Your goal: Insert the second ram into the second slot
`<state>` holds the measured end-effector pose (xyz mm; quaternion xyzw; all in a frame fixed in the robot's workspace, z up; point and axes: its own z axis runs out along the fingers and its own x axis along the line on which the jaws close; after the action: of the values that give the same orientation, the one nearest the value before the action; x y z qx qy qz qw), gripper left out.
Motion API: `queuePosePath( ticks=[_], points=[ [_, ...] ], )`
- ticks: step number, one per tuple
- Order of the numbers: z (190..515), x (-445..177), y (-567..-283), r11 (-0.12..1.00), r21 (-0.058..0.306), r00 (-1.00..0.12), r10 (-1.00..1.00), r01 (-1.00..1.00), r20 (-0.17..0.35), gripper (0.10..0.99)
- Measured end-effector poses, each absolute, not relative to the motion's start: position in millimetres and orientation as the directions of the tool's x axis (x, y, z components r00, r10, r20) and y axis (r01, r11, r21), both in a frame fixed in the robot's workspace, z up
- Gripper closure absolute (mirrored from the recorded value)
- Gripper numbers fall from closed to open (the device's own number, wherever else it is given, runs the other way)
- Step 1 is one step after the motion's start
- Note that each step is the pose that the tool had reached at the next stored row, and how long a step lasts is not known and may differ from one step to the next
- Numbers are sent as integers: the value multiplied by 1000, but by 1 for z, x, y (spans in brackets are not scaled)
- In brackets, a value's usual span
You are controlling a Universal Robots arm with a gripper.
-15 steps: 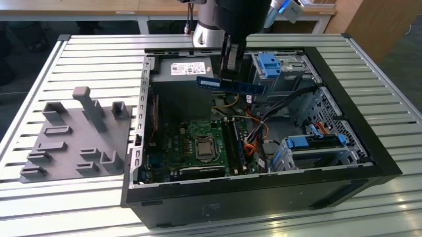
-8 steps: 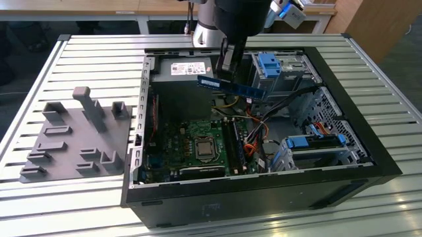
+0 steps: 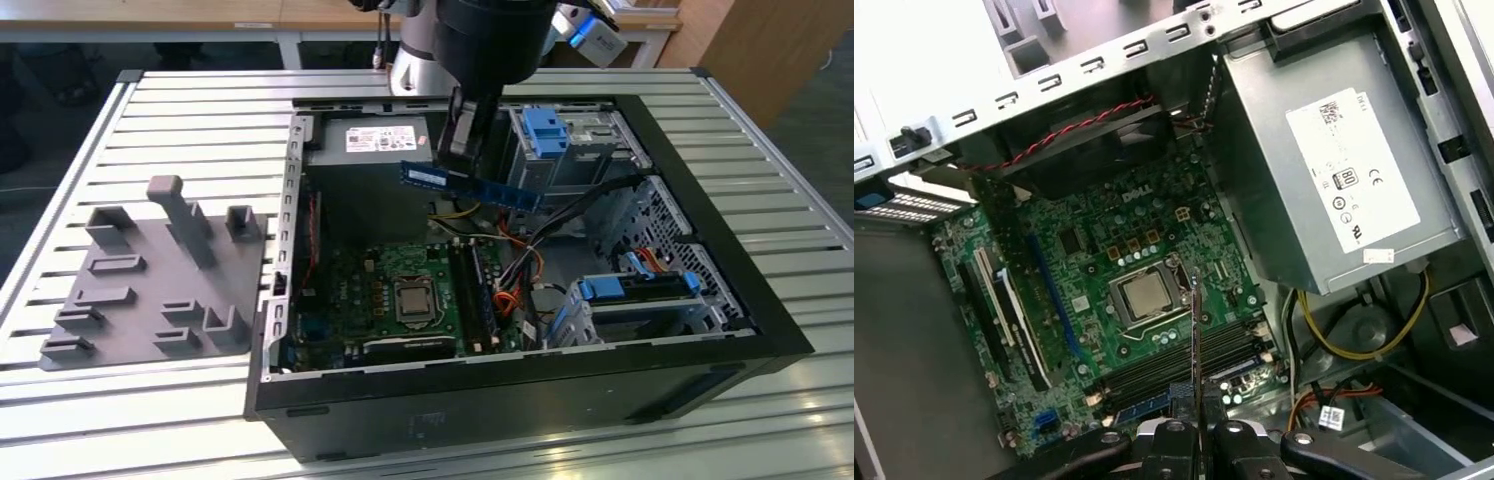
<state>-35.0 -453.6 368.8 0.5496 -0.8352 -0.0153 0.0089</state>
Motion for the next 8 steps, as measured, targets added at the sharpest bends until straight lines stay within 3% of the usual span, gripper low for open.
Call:
queuePosePath(
  ticks=[8],
  points=[
    [367,-35,-457,460,33,-460,-888,-887,2,949]
  ],
)
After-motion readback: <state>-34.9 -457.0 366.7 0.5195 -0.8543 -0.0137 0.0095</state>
